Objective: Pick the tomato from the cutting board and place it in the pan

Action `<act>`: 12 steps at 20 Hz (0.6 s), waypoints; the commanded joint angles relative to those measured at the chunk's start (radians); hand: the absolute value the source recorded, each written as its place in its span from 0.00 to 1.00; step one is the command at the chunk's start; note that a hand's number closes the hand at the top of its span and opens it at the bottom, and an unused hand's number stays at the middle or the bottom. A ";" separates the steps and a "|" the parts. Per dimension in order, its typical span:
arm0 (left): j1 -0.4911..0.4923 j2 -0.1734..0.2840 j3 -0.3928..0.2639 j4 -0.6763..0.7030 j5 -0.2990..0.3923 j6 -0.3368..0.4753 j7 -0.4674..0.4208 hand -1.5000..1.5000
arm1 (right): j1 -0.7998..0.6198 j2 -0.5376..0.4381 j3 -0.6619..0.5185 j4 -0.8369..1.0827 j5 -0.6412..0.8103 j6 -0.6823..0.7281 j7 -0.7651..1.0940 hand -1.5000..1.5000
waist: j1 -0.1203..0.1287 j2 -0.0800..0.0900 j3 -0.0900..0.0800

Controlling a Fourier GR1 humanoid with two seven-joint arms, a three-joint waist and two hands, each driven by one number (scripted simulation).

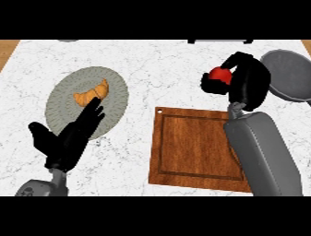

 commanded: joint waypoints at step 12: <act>-0.045 -0.036 -0.003 -0.056 -0.048 0.027 0.084 0.50 | -0.135 -0.261 -0.291 0.574 -0.163 -0.322 -0.418 1.00 | 0.022 0.008 0.001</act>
